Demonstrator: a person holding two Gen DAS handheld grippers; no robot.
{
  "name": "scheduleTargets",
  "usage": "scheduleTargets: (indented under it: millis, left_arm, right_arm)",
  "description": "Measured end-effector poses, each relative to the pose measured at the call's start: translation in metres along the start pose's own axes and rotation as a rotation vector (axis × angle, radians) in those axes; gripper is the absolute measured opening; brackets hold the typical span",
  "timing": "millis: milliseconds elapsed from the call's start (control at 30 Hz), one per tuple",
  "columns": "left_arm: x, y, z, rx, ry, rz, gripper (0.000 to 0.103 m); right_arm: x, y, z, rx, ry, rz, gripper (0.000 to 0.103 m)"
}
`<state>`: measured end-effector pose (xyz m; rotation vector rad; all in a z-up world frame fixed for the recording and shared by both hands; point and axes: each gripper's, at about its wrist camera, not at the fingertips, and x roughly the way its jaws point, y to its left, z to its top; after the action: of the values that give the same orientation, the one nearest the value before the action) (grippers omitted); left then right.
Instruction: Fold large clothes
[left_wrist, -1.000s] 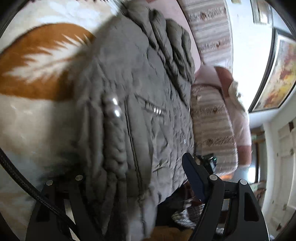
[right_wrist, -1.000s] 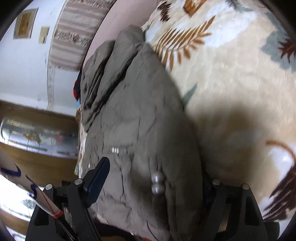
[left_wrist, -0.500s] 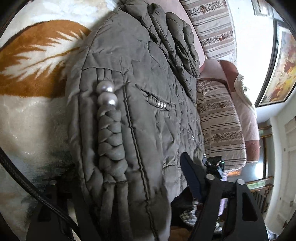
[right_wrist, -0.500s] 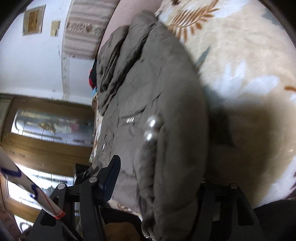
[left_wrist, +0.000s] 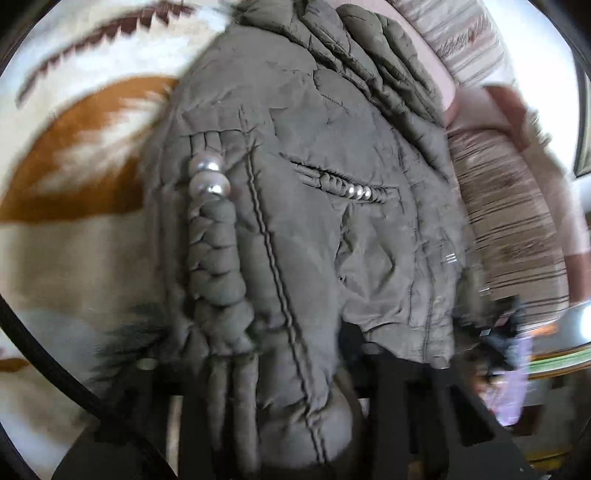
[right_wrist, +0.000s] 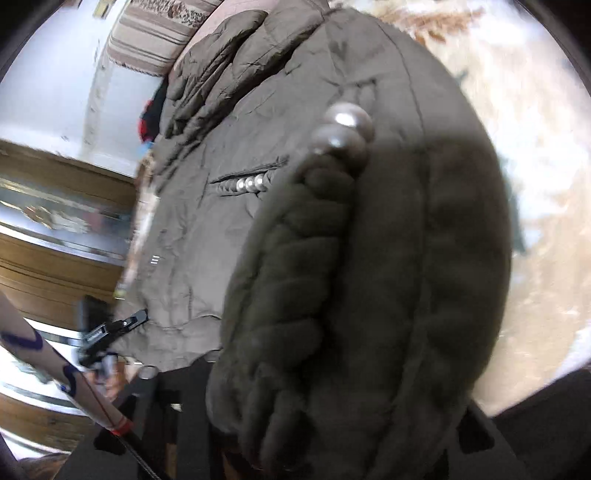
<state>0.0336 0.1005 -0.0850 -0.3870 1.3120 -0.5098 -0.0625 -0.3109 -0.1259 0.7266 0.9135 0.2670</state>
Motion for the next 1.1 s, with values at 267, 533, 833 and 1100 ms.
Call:
scheduleTargets:
  millis: [267, 533, 833, 1100]
  left_arm:
    - [-0.063, -0.041, -0.012, 0.107, -0.129, 0.059, 0.017]
    - [-0.088, -0.034, -0.05, 0.127, -0.116, 0.102, 0.016]
    - [-0.112, -0.069, 0.012, 0.164, -0.216, 0.108, 0.016]
    - [-0.125, -0.099, 0.088, 0.176, -0.302, 0.135, 0.017]
  right_arm:
    - [-0.062, 0.041, -0.008, -0.065, -0.13, 0.055, 0.02]
    - [-0.094, 0.052, -0.04, -0.145, -0.092, 0.053, 0.02]
    - [-0.109, 0.092, 0.024, -0.194, -0.172, 0.101, 0.02]
    - [-0.112, 0.121, 0.114, -0.168, -0.275, 0.096, 0.02]
